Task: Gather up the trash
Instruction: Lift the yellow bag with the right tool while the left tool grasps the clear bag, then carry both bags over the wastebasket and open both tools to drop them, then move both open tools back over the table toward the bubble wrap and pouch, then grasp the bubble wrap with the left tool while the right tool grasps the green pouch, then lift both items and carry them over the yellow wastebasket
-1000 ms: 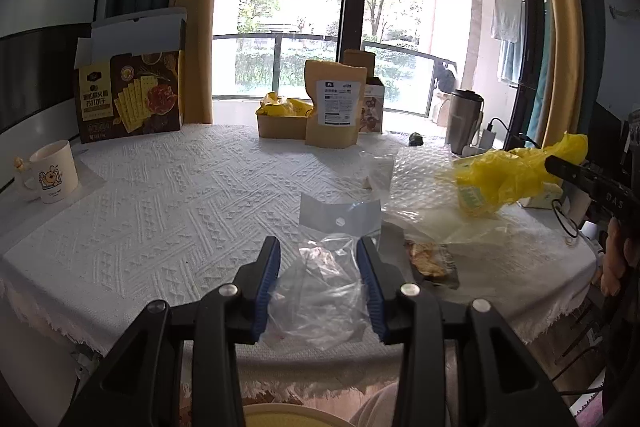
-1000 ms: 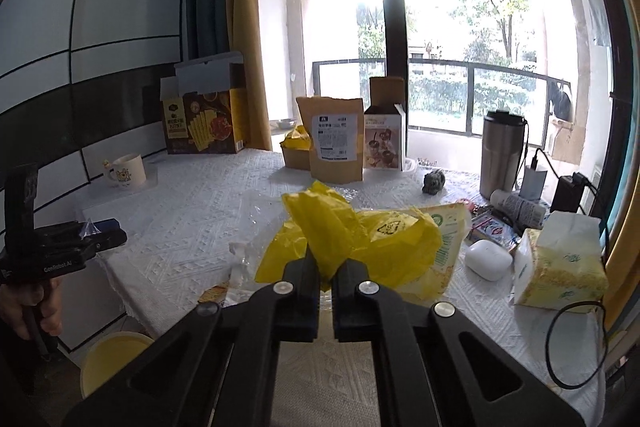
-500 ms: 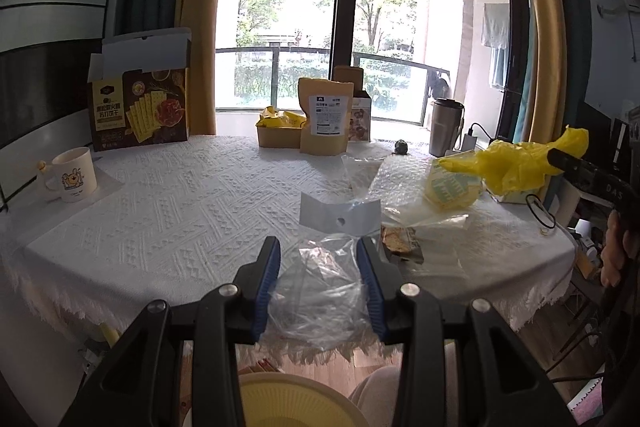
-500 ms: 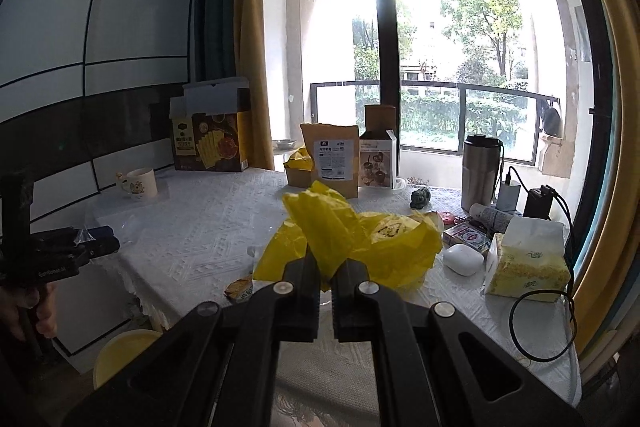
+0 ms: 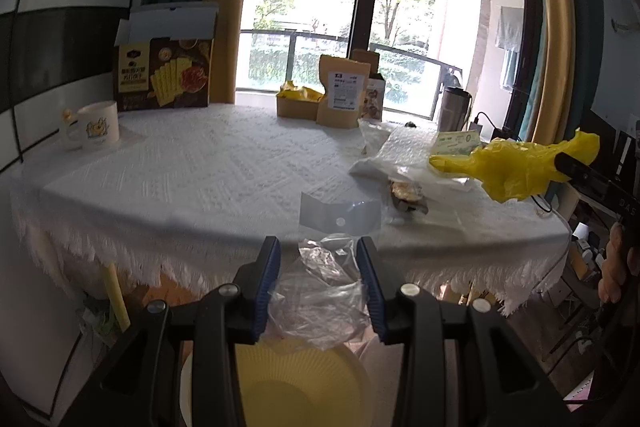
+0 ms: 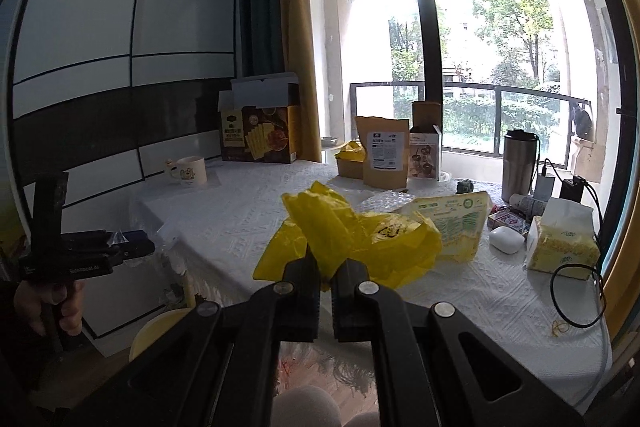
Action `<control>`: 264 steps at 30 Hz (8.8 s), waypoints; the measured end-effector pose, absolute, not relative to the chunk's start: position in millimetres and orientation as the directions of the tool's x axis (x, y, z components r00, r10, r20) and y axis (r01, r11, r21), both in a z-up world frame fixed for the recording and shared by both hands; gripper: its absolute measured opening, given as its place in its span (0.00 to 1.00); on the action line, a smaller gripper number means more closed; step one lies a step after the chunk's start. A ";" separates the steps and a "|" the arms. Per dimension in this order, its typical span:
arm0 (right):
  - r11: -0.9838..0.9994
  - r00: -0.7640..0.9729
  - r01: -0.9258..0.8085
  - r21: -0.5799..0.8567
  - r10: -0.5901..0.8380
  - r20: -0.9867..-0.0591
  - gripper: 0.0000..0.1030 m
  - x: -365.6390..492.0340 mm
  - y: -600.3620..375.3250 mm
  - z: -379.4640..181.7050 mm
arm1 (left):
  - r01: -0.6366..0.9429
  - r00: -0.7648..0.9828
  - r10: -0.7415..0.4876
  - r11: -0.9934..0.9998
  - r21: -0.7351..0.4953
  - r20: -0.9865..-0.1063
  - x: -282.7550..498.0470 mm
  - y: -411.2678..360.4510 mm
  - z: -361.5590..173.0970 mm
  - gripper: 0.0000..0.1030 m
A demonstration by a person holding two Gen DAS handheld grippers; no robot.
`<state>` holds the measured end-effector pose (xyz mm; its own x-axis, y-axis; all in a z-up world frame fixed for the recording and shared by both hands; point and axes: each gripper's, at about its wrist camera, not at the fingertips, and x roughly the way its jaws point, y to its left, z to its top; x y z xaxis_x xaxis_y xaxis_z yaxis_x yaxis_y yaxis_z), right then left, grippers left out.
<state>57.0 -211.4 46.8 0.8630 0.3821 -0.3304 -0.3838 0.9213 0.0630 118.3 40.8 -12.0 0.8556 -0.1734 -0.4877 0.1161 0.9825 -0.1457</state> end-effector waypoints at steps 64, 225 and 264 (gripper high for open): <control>0.679 0.482 -0.729 0.082 0.595 -0.643 0.41 71.6 -22.4 -67.4 | -0.100 0.809 -0.036 0.975 -0.196 -0.587 77.8 127.7 -76.6 0.66; 0.976 0.866 -0.197 0.096 0.219 -0.449 0.03 188.7 -307.5 59.7 | 0.378 0.840 -0.365 0.924 -0.049 -0.402 252.4 -72.6 54.8 0.06; 0.893 0.776 -0.444 0.074 0.425 -0.466 0.03 110.3 -169.5 44.1 | 0.165 0.801 -0.256 0.963 -0.211 -0.542 130.0 56.0 -47.2 0.06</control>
